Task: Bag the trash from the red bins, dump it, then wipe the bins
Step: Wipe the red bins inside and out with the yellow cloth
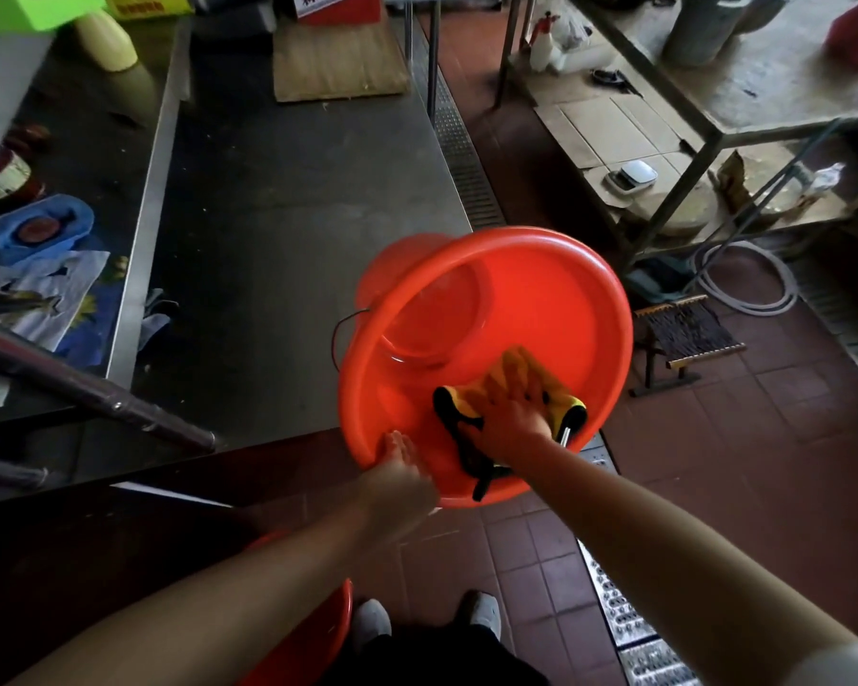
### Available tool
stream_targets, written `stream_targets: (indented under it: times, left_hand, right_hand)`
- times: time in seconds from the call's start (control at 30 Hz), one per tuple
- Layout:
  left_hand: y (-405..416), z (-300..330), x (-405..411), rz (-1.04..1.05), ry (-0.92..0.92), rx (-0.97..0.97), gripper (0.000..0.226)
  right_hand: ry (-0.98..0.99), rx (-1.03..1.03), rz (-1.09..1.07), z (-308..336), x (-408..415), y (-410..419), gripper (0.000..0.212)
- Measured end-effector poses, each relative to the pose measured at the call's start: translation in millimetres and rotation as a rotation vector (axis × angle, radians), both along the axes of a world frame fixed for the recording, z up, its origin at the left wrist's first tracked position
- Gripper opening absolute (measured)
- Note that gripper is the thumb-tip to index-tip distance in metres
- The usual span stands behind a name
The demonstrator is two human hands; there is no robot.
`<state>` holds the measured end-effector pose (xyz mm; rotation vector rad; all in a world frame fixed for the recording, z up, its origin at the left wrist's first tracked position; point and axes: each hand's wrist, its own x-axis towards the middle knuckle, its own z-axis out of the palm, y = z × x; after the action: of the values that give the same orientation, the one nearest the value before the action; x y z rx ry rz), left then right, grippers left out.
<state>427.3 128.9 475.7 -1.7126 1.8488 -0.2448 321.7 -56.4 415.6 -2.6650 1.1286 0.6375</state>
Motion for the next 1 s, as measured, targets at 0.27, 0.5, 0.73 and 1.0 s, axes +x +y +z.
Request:
stream_targets:
  times: [0.27, 0.5, 0.73, 1.0]
  left_hand:
    - [2, 7, 3, -0.065, -0.052, 0.004, 0.053]
    - [1, -1, 6, -0.096, -0.101, 0.065, 0.051]
    - [-1, 8, 16, -0.183, -0.120, 0.083, 0.055]
    - [-5, 2, 23, -0.169, -0.034, 0.067, 0.052]
  right_hand:
    - [-0.100, 0.199, 0.055, -17, 19, 33, 0.074]
    - [-0.035, 0.087, -0.078, -21, 27, 7, 0.070]
    - [-0.073, 0.172, 0.052, -28, 37, -4, 0.072]
    - [-0.081, 0.243, -0.174, -40, 82, 9, 0.070]
